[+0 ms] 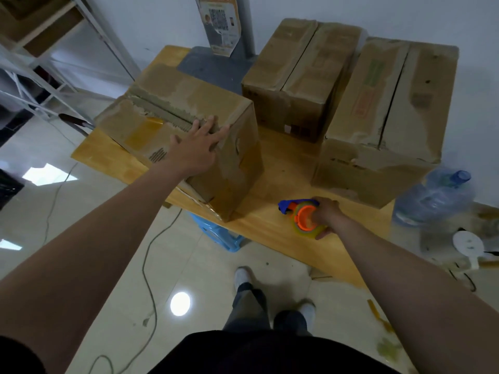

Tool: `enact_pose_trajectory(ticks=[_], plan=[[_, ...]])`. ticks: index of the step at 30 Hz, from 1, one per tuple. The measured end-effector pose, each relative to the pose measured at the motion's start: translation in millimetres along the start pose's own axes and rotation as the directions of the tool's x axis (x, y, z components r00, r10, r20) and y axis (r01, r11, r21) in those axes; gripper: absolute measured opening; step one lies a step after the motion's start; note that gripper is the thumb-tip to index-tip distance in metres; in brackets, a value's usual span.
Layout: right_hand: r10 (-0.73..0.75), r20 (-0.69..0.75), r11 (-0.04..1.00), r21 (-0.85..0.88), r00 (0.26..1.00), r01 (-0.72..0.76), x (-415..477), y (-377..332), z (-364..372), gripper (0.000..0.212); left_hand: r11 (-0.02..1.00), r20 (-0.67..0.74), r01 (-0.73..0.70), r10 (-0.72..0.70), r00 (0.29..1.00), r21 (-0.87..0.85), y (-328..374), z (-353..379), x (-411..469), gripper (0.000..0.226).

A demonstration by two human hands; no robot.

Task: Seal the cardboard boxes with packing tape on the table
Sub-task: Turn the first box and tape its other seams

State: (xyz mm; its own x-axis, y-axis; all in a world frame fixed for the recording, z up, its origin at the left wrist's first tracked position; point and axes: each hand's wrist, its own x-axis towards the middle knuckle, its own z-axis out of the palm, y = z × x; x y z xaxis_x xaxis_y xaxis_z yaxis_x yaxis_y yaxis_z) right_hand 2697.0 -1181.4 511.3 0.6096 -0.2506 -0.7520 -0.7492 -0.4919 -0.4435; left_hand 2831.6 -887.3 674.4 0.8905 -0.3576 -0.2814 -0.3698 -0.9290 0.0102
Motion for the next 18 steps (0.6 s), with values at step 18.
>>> enact_pose_trajectory(ticks=[18], plan=[[-0.365, -0.113, 0.929, 0.019, 0.924, 0.369, -84, -163, -14, 0.025, 0.980, 0.095, -0.185, 0.178, 0.979, 0.070, -23, -21, 4, 0.077]])
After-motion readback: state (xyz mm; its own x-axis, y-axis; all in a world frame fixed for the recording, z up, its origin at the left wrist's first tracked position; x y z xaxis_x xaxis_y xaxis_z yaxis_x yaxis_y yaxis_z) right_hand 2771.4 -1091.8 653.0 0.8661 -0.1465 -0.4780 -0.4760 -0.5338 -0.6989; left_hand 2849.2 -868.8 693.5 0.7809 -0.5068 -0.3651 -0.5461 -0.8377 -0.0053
